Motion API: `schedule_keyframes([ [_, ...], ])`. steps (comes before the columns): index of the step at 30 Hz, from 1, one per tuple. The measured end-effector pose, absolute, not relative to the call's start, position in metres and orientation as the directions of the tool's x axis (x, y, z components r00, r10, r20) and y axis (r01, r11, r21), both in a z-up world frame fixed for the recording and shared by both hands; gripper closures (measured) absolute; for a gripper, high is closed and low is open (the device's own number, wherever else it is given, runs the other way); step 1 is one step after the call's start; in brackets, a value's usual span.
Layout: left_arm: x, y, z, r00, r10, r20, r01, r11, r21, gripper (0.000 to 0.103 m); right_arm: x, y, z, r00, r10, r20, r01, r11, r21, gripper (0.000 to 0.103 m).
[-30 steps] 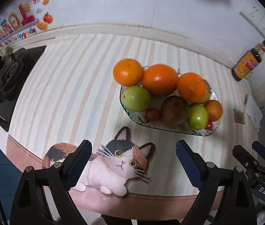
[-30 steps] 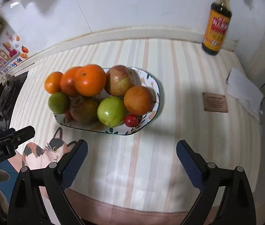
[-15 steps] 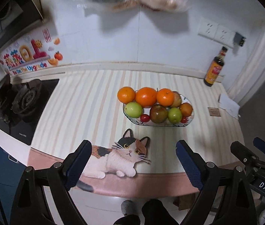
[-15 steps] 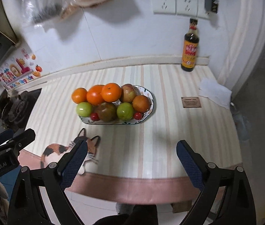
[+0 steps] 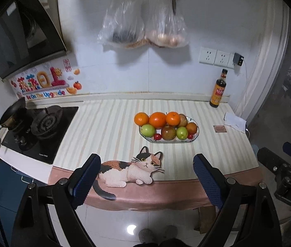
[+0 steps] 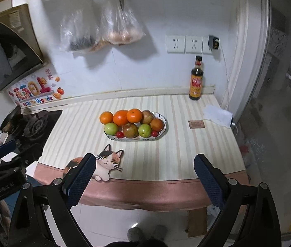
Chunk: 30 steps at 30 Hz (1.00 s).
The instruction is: Organize fruits
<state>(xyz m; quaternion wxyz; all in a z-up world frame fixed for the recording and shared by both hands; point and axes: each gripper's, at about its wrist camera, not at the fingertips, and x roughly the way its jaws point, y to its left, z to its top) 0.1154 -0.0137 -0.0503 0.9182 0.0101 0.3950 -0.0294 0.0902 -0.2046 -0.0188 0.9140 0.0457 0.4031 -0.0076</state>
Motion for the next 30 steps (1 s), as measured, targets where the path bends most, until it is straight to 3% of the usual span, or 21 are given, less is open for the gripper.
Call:
schedule_keyframes([
  [14,0.102,-0.02,-0.041,0.693,-0.018,-0.721,0.022,1.0,-0.004,0.011,0.062,-0.21,0.009,0.697,0.075,-0.713,-0.009,0.995,0.096,0.005],
  [17,0.118,-0.023,-0.047,0.674,-0.011,-0.739,0.017,1.0,0.0,0.01,0.077,-0.215,0.002,0.685,0.071,-0.726,-0.008,0.996,0.089,0.004],
  [19,0.128,-0.024,-0.051,0.667,-0.005,-0.745,0.012,1.0,0.004,0.0,0.091,-0.218,-0.004,0.677,0.069,-0.733,-0.005,0.996,0.089,0.004],
  [30,0.198,-0.031,-0.078,0.634,0.063,-0.771,-0.033,0.998,0.054,0.0,0.18,-0.226,-0.05,0.614,0.052,-0.787,0.012,0.997,0.075,0.004],
])
